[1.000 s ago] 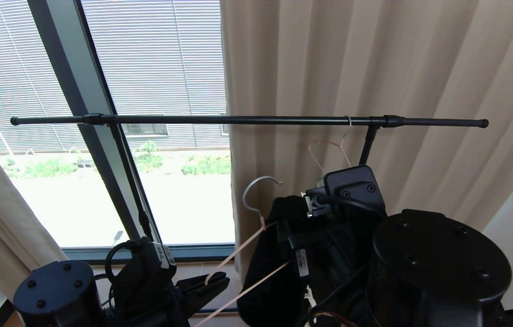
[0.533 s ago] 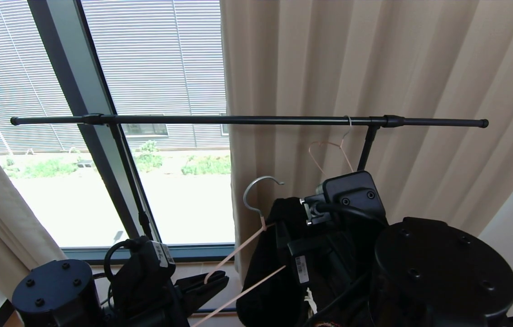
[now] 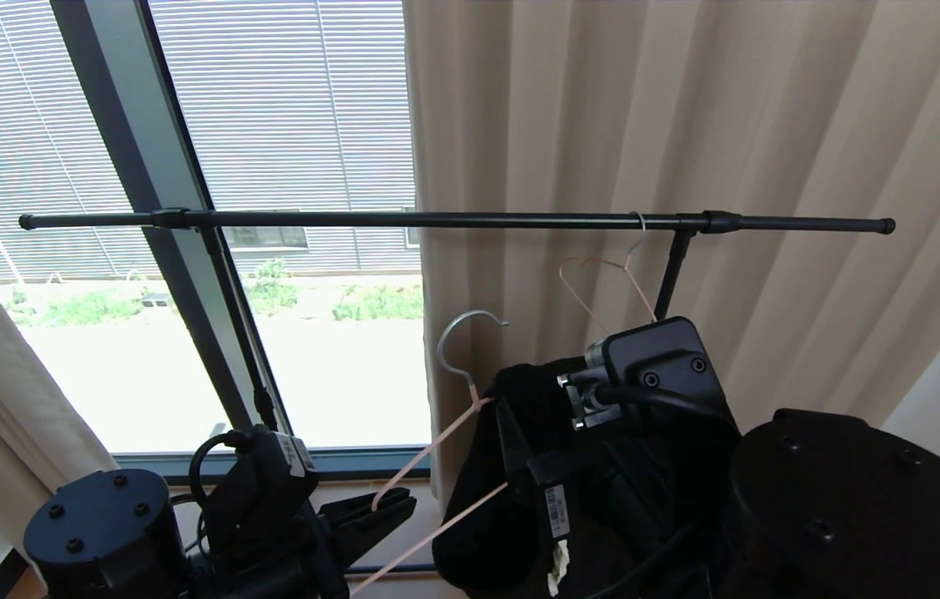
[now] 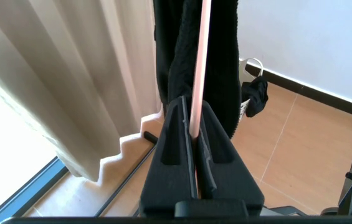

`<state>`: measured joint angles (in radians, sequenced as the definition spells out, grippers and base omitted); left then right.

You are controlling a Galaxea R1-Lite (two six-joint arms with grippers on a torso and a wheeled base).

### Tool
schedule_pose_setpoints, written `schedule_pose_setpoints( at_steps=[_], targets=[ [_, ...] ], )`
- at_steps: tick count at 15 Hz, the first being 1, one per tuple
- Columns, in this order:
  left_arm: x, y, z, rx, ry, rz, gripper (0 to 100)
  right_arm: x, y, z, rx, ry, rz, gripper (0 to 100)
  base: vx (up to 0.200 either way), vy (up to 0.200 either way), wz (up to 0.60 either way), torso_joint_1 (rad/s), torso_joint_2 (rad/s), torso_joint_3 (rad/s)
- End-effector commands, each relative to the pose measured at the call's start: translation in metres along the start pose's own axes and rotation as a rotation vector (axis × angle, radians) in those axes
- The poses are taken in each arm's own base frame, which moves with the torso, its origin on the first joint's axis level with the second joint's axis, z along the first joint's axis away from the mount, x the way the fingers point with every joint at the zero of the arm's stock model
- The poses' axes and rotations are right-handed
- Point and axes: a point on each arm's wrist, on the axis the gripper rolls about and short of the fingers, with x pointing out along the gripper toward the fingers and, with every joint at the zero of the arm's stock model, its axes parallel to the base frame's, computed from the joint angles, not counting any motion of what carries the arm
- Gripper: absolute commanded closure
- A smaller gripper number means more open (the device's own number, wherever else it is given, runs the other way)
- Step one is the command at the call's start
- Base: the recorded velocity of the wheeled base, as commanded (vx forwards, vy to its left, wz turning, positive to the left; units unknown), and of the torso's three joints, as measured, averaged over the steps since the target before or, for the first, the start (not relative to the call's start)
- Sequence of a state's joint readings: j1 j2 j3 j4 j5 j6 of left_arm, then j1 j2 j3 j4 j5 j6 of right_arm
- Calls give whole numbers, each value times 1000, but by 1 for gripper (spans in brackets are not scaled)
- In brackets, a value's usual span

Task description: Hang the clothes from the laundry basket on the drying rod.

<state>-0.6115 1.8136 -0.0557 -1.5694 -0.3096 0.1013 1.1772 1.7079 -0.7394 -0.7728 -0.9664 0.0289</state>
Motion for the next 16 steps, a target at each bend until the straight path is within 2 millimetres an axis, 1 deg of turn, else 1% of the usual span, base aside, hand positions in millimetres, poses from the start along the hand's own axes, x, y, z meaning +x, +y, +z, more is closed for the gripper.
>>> schedule_pose_setpoints(
  at_steps=[1,3,5,6,7,9,10,11,12,13,14,15,16],
  targets=[
    [0,0,0,1,-3,-1,100,-2,-2,1,5,-3,6,0,0,0,0,0,0,0],
    [-1,0,0,1,-3,-2,100,-5,-5,5,15,-12,13,0,0,0,0,0,0,0],
    [-1,-1,0,0,1,-3,100,-10,-12,11,24,-25,70,0,0,0,0,0,0,0],
    [-2,-1,-1,-1,3,-4,100,-15,-20,10,-12,-26,104,0,0,0,0,0,0,0],
    [-2,-1,-1,-1,3,-4,100,-17,-23,11,-21,-30,122,0,0,0,0,0,0,0],
    [-5,-1,-3,-6,14,-4,100,-19,-44,14,-48,-44,186,0,0,0,0,0,0,0],
    [-6,-1,-3,-5,17,-6,100,-20,-52,14,-77,-49,204,0,0,0,0,0,0,0],
    [-7,-1,-4,-7,19,-9,100,-20,-64,13,-123,-62,244,0,0,0,0,0,0,0],
    [-8,-1,-3,-6,17,-6,100,-21,-70,13,-142,-66,259,0,0,0,0,0,0,0],
    [-10,-1,-1,-3,8,-3,100,-23,-86,18,-191,-90,280,0,0,0,0,0,0,0],
    [-11,-1,-1,-3,8,-3,100,-22,-97,20,-239,-94,308,0,0,0,0,0,0,0],
    [-13,-2,-3,-2,19,-5,100,-13,-119,22,-322,-67,387,0,0,0,0,0,0,0],
    [-12,-2,-4,-1,22,-8,100,-5,-133,26,-385,-47,432,0,0,0,0,0,0,0]
  ],
)
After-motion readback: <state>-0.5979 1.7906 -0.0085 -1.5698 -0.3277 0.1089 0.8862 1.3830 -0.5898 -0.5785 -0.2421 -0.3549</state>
